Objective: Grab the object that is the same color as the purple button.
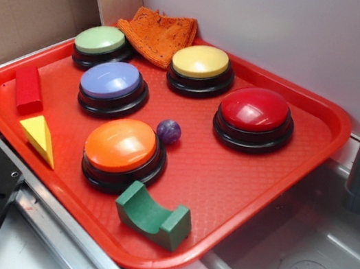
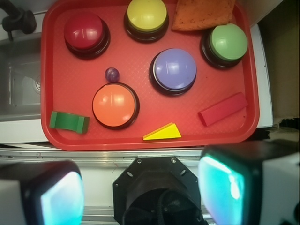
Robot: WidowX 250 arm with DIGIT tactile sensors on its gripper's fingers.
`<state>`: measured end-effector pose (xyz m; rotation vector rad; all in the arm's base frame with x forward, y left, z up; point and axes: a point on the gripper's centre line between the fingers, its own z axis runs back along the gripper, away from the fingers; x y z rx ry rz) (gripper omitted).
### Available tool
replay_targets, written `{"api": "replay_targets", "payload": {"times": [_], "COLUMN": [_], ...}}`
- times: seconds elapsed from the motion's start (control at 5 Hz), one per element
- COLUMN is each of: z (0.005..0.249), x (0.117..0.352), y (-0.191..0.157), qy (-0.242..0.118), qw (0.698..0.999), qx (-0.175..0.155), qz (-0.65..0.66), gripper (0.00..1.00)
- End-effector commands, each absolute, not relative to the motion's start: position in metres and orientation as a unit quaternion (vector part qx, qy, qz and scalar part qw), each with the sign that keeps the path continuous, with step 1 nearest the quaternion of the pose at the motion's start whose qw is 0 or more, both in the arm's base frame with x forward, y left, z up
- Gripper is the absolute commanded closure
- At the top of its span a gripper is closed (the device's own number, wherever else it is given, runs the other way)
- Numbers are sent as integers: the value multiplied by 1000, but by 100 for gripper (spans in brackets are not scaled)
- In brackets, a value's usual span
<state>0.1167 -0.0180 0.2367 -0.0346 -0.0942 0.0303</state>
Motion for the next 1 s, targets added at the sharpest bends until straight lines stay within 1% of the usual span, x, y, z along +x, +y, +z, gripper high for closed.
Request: {"api": "replay_targets", "payload": {"times": [0.0,0.2,0.4,0.6,0.8], "z": [237,228,215,192,170], "x": [117,130,147,174,191], "y": [-18,-20,-27,-37,-47], "qy": [-47,-64,-65,-73,-63], "qw": [999,998,998,997,997], "qx": [-17,-20,-14,-10,-2], "qz": [15,-12,-14,11,39], "gripper": [0,0,0,0,0]}}
